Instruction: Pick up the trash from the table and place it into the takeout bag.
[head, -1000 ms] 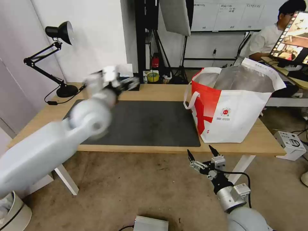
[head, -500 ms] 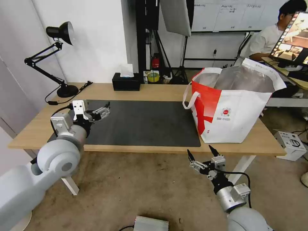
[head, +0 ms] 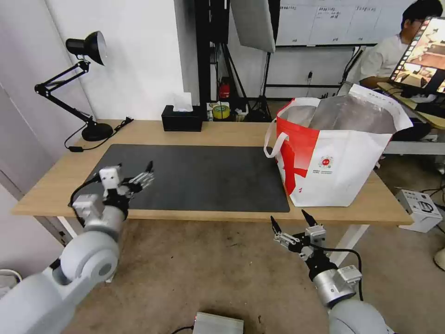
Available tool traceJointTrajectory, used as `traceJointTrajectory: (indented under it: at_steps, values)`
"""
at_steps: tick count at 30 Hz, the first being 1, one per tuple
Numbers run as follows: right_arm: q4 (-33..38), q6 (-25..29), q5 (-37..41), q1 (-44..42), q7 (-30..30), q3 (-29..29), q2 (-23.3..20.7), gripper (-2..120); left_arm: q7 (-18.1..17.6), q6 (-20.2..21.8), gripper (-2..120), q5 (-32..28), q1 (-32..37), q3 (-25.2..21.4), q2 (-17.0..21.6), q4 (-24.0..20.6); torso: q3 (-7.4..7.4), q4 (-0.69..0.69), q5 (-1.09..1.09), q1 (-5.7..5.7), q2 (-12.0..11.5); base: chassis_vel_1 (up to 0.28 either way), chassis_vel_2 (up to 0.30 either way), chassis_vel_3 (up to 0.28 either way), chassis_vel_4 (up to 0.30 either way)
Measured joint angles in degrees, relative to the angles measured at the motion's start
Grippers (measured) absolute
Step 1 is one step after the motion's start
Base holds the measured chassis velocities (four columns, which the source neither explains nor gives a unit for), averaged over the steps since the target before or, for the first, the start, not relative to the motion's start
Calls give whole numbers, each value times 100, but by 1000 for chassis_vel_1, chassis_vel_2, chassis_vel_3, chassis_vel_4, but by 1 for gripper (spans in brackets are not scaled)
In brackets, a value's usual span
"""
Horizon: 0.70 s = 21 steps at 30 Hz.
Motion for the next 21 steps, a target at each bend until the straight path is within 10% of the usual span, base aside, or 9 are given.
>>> traceJointTrajectory:
  at_steps: [15,21]
  values:
    - [0,0,0,0,0,0,0,100,1331,-977,100,258,1000,-564,-337,957,0,-1,1,0,0,0,0,0,0]
    - [0,0,0,0,0,0,0,100,1348,-1081,100,261,1181,-641,-452,1036,0,-1,1,0,0,0,0,0,0]
